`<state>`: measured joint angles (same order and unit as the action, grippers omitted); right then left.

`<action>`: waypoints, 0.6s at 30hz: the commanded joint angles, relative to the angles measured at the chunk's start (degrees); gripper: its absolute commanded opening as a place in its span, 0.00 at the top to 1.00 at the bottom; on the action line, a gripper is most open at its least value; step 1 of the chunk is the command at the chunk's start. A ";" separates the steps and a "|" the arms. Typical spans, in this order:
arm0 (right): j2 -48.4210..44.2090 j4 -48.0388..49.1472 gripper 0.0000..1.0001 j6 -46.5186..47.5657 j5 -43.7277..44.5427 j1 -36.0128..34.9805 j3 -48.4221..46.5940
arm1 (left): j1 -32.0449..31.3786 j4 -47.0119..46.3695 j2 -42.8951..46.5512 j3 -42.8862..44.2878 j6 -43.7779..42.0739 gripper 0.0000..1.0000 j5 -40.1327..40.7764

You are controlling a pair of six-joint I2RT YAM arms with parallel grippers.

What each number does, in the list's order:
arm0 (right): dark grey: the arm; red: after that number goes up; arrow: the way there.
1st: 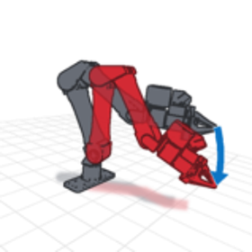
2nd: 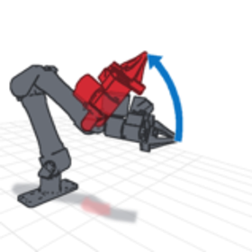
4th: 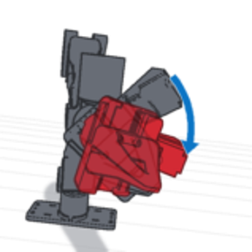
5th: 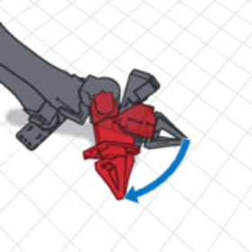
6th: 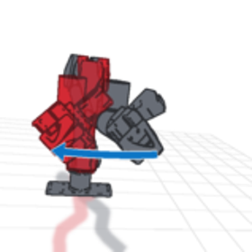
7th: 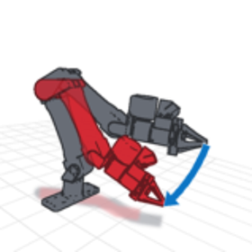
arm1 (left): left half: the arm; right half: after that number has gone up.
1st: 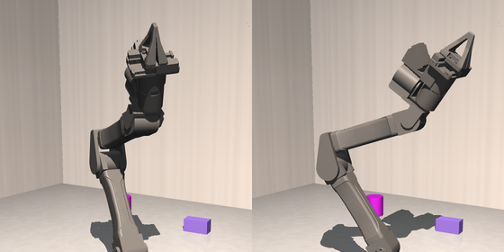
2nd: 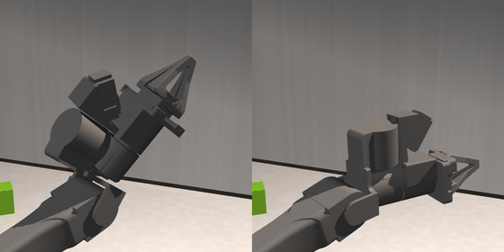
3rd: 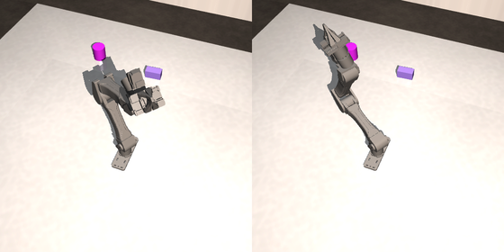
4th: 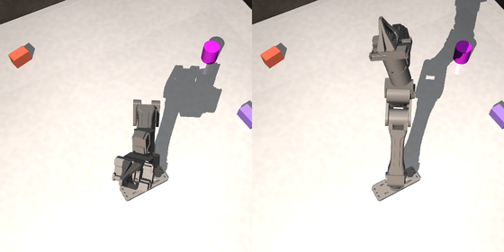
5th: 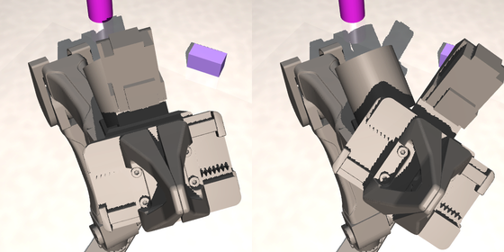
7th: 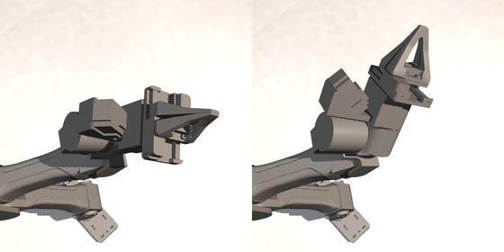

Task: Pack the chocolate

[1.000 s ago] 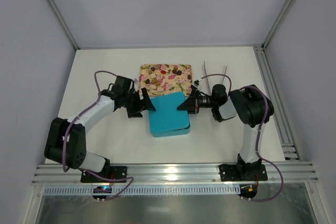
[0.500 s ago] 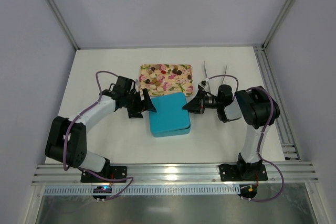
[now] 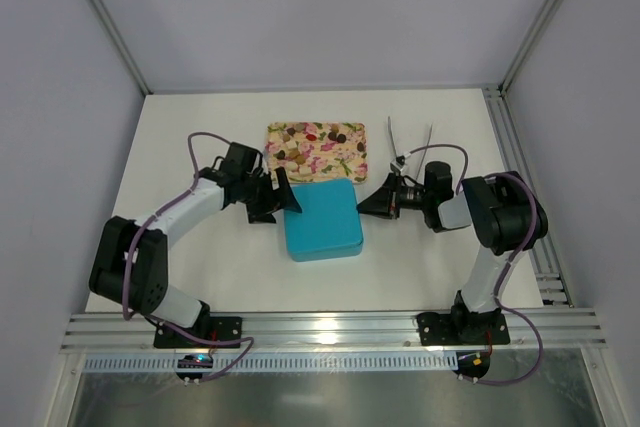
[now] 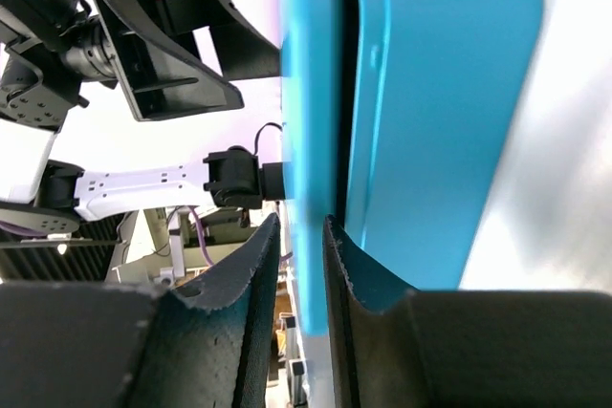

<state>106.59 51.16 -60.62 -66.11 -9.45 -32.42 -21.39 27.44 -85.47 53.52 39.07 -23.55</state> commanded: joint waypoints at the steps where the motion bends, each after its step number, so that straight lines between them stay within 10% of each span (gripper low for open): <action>1: -3.84 -4.30 0.73 5.42 1.59 0.75 0.52 | -0.58 -0.63 -0.66 2.47 0.39 0.18 -0.09; 18: -14.47 -28.46 0.52 19.48 10.11 1.90 -1.06 | -3.22 -0.81 -2.86 5.46 1.54 0.18 0.70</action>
<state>95.53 29.54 -46.70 -58.94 -7.70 -31.64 -23.94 27.44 -87.68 56.49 40.14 -23.38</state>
